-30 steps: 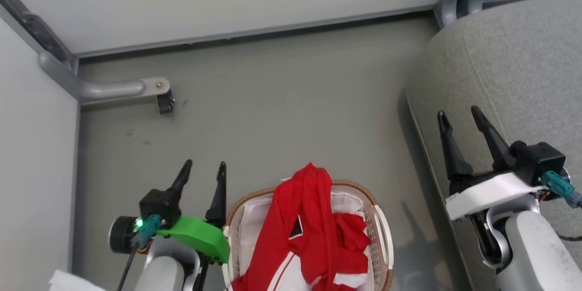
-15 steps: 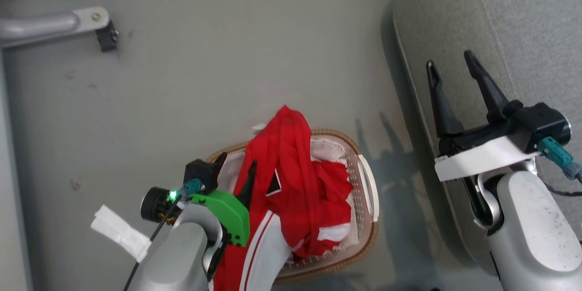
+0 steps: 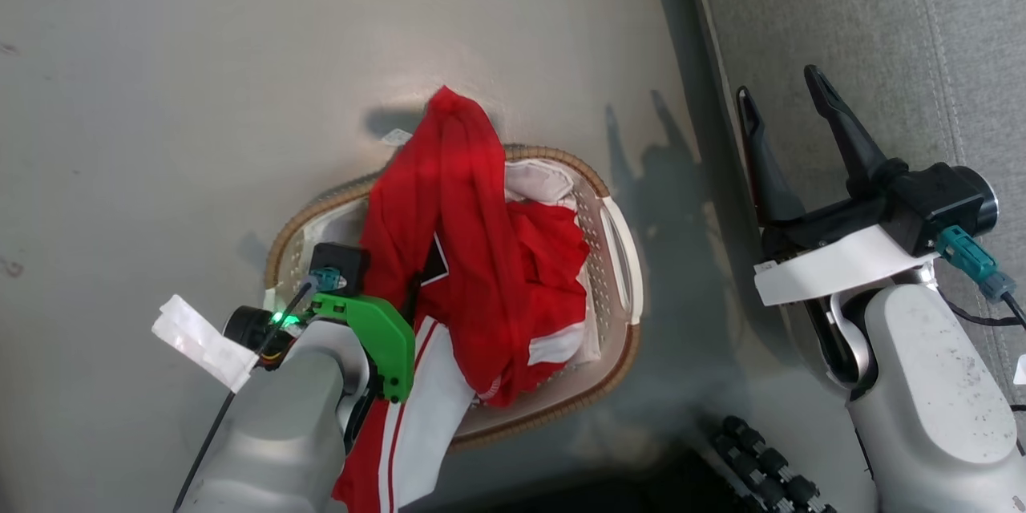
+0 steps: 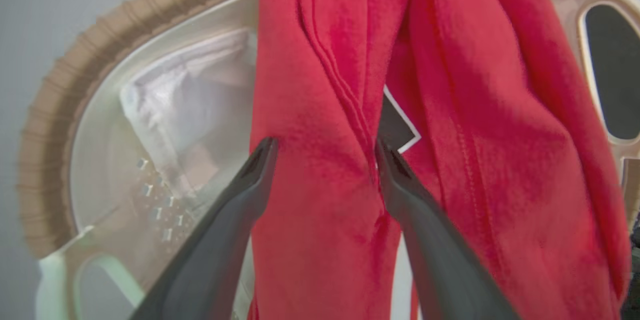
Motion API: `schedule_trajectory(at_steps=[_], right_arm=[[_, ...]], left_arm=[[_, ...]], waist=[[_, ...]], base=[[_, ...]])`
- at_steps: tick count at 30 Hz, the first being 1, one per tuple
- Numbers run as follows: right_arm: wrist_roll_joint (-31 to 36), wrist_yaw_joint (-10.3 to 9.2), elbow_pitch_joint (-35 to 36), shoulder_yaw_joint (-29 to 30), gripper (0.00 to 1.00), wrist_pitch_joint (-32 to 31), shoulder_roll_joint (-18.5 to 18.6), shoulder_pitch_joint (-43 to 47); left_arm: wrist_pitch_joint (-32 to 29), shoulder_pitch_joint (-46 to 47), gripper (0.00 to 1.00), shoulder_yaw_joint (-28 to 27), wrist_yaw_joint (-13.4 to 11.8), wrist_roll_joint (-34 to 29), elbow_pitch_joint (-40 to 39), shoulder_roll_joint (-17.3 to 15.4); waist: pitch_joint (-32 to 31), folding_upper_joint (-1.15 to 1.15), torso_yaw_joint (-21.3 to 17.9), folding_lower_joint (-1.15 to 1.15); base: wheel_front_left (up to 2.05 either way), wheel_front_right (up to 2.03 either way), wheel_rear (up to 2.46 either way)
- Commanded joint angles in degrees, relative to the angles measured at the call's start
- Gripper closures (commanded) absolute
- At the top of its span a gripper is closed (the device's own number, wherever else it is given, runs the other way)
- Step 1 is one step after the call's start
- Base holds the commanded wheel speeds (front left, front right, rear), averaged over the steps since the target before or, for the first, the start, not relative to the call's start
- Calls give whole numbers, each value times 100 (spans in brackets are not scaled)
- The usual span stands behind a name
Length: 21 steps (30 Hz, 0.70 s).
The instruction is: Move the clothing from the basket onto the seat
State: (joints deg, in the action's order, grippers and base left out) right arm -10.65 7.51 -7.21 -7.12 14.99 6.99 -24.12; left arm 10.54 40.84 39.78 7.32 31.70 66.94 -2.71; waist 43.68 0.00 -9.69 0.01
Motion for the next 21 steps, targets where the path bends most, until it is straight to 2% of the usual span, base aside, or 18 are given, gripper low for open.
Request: schedule_trajectory(at_steps=[1,7,8,9,15,21], right_arm=[[11,-3,-27,2,0,29,21,-63],[-10,-4,-177,39,0,29,52,-61],[-16,-4,-185,30,0,29,51,-63],[-16,-4,-198,13,0,29,61,-73],[-53,-4,-244,-21,0,29,35,-97],[-110,-4,-391,-61,0,28,-60,183]], left_arm=[[-41,112,0,56,21,103,32,-35],[-152,-45,0,460,28,568,-132,-15],[-147,-87,77,552,22,648,-189,-18],[-102,-106,100,624,21,723,-223,-39],[167,-268,100,1005,22,1157,-322,-30],[443,-626,100,1110,22,1452,-342,-31]], waist=[[316,0,-191,-1],[218,0,-179,-1],[189,0,-170,-1],[152,0,-153,-1],[-226,0,-88,-1],[-1053,0,-72,-1]], base=[[0,0,0],[0,0,0],[0,0,0],[0,0,0],[0,0,0],[0,0,0]])
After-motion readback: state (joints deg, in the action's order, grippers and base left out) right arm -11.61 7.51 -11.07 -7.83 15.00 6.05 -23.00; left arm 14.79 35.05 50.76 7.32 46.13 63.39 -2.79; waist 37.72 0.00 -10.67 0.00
